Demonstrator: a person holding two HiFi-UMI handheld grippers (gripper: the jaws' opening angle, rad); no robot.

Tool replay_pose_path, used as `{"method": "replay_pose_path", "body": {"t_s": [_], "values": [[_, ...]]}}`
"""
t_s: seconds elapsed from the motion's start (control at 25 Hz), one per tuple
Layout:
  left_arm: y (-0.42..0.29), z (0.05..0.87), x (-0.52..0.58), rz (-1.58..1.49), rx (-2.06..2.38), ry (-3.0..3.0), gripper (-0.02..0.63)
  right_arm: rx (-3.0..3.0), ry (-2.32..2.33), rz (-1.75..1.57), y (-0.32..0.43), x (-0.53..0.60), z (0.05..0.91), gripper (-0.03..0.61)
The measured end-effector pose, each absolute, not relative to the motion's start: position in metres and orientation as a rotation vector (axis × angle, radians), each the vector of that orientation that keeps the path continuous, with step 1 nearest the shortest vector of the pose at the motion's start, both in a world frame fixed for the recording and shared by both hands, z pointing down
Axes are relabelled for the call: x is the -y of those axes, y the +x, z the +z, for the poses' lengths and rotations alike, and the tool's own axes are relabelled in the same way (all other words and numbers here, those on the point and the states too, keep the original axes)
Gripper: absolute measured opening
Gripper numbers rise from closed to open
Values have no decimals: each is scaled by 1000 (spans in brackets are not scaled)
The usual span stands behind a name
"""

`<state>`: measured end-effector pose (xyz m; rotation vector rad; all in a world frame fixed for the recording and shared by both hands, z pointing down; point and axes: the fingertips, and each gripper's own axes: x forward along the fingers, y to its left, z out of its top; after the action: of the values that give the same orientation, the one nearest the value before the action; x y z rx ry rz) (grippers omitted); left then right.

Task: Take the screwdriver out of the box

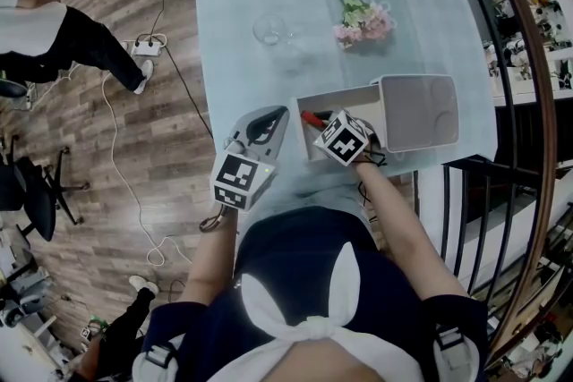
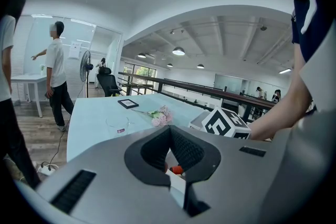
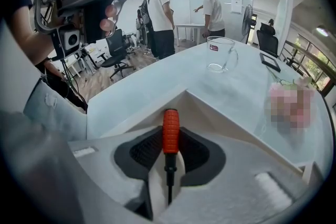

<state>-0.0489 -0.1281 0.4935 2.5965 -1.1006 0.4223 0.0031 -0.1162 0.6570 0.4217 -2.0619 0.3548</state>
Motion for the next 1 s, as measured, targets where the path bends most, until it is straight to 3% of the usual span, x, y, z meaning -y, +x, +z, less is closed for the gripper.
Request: {"method": "replay_pose_path", "body": {"t_s": [1.0], "values": [[-51, 484, 125, 423, 1114, 2617, 15, 2188, 523, 341, -3, 130, 595, 95]]}}
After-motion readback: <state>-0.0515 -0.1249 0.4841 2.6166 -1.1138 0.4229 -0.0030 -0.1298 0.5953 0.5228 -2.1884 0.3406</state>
